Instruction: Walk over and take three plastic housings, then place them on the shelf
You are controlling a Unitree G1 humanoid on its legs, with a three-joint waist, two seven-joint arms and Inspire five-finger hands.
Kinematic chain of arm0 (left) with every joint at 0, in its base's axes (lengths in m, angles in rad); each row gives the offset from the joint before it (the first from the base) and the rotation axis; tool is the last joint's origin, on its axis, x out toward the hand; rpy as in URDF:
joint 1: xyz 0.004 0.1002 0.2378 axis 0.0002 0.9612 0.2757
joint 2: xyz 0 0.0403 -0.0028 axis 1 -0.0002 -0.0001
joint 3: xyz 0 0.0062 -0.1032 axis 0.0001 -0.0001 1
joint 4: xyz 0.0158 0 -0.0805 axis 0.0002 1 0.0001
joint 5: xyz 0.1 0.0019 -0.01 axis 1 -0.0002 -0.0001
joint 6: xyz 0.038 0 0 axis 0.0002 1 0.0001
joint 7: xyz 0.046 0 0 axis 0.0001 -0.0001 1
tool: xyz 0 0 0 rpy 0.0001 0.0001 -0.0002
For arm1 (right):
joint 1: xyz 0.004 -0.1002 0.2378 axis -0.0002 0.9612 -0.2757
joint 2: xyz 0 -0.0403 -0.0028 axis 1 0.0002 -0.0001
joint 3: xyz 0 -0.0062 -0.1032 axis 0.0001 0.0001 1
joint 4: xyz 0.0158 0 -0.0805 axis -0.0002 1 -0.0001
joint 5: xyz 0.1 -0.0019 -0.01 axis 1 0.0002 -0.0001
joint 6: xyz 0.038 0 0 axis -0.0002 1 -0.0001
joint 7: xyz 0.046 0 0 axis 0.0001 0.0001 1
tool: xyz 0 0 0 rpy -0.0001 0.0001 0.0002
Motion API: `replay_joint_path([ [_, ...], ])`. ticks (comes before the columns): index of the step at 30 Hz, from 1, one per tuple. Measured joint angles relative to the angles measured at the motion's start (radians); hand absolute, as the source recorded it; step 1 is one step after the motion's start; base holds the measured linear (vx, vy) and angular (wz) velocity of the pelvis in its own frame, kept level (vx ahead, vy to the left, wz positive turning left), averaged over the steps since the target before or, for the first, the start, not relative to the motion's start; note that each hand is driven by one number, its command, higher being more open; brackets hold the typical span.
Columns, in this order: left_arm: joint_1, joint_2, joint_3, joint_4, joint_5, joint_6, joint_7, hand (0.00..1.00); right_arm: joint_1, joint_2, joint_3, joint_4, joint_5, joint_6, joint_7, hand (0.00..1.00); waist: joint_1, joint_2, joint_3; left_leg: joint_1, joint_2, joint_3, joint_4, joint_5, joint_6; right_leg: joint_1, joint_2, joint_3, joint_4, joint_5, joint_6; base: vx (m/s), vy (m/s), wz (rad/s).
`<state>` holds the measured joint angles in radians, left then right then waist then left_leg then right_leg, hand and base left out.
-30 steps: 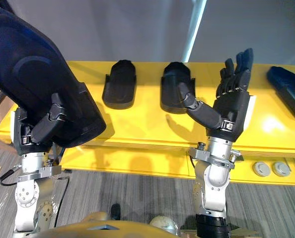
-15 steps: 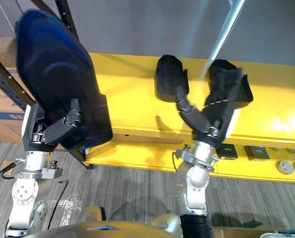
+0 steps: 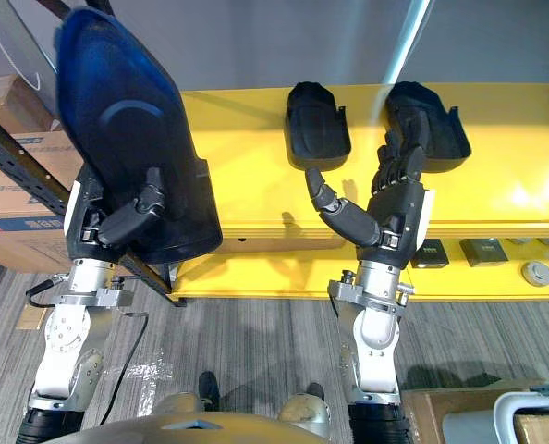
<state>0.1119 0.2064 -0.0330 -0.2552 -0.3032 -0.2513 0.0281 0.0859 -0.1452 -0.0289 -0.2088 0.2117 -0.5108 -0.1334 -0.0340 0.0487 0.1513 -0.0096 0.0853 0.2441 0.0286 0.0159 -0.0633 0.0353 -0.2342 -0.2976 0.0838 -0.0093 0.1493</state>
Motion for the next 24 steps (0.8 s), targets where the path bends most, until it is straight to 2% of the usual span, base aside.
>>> replay_joint_path([
  [4, -0.117, 0.047, 0.010, 0.123, 0.000, 0.024, 0.023, 0.00, 0.001, -0.040, 0.003, -0.004, 0.049, 0.009, 0.091, 1.00, -0.004, 0.004, -0.002, 0.019, -0.002, 0.026, -0.050, 0.026, -0.001, -0.029, 0.003, 0.030, 0.018, 0.000, -0.001, -0.02, 0.002, -0.16],
  [5, -0.175, 0.080, 0.015, 0.189, 0.000, 0.028, 0.037, 0.00, 0.001, -0.050, 0.005, -0.003, 0.081, 0.024, 0.142, 1.00, -0.007, 0.004, 0.000, 0.017, -0.002, 0.034, -0.053, 0.030, 0.000, -0.043, 0.002, 0.039, 0.027, -0.001, -0.001, -0.03, 0.016, -0.22],
  [9, -0.334, 0.168, 0.059, 0.416, -0.014, 0.033, 0.070, 0.00, 0.009, -0.095, 0.041, -0.003, 0.134, 0.057, 0.260, 1.00, -0.041, 0.004, 0.003, 0.026, -0.004, 0.058, -0.073, 0.043, 0.003, -0.075, 0.003, 0.078, 0.050, -0.002, -0.003, -0.03, 0.011, -0.19],
  [13, -0.436, 0.208, 0.065, 0.529, -0.058, 0.033, 0.083, 0.00, 0.015, -0.132, 0.040, -0.003, 0.168, 0.073, 0.322, 1.00, -0.055, 0.010, 0.013, 0.026, -0.005, 0.087, -0.075, 0.044, 0.003, -0.106, 0.003, 0.112, 0.069, -0.003, -0.004, -0.02, 0.016, -0.23],
  [17, -0.554, 0.257, 0.059, 0.602, -0.113, 0.043, 0.075, 0.00, 0.013, -0.137, 0.043, -0.003, 0.203, 0.099, 0.378, 1.00, -0.080, 0.029, 0.042, 0.023, -0.009, 0.105, -0.089, 0.054, 0.006, -0.137, 0.003, 0.137, 0.085, -0.002, -0.002, -0.02, 0.017, -0.14],
  [20, -0.631, 0.284, 0.056, 0.663, -0.200, 0.095, 0.056, 0.00, 0.014, -0.143, 0.069, -0.003, 0.230, 0.130, 0.408, 1.00, -0.104, 0.043, 0.064, 0.022, -0.009, 0.110, -0.090, 0.058, 0.007, -0.145, 0.003, 0.144, 0.091, -0.002, -0.002, -0.01, 0.006, -0.05],
  [24, -0.679, 0.295, 0.037, 0.738, -0.238, 0.175, 0.046, 0.00, 0.017, -0.162, 0.119, -0.005, 0.243, 0.162, 0.446, 1.00, -0.116, 0.055, 0.079, 0.024, -0.008, 0.117, -0.107, 0.068, 0.007, -0.157, 0.010, 0.153, 0.094, -0.002, -0.002, 0.01, 0.002, -0.06],
])
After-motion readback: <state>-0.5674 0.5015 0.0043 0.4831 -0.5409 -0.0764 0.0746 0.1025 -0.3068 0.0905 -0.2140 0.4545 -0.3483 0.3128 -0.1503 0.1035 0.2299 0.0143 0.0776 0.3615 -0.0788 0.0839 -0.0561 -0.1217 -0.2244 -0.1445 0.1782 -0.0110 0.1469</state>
